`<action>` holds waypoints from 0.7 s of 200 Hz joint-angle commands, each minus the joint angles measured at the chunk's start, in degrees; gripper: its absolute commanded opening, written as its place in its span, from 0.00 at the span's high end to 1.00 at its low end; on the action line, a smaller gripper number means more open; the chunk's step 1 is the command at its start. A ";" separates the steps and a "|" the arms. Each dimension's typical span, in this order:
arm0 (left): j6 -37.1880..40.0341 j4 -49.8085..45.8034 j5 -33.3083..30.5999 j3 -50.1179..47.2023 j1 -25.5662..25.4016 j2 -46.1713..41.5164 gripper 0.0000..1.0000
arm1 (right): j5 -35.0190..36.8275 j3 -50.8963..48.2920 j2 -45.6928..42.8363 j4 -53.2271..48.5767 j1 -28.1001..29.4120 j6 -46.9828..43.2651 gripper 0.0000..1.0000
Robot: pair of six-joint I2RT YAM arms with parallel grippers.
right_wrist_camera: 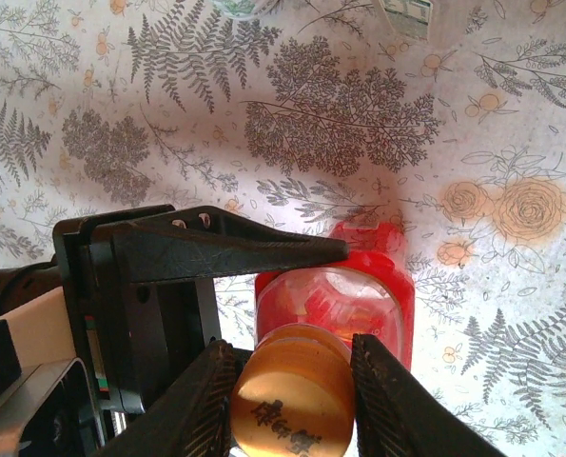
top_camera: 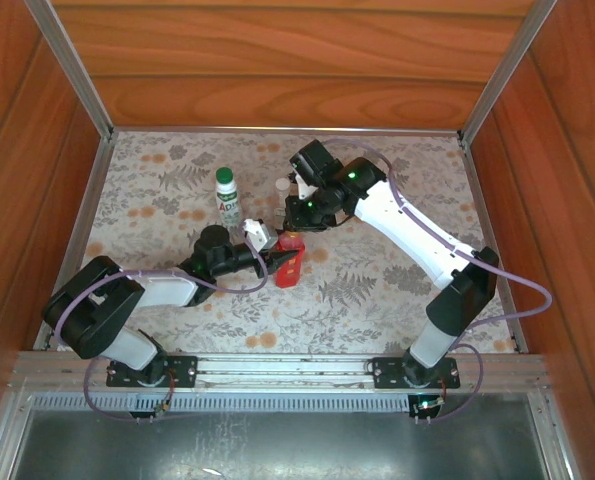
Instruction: Screw on the bottle caps
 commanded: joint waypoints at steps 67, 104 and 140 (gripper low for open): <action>0.68 -4.53 1.35 -1.14 -0.25 1.66 0.47 | -4.64 1.32 -0.35 -2.11 0.24 -21.83 0.83; 0.20 -5.06 4.61 -1.07 -0.17 1.71 0.47 | -7.77 3.38 0.04 -4.99 0.14 -37.15 0.87; -1.34 -5.37 10.33 -0.75 0.31 2.01 0.47 | -10.02 4.19 -0.19 -7.87 -0.25 -54.83 0.91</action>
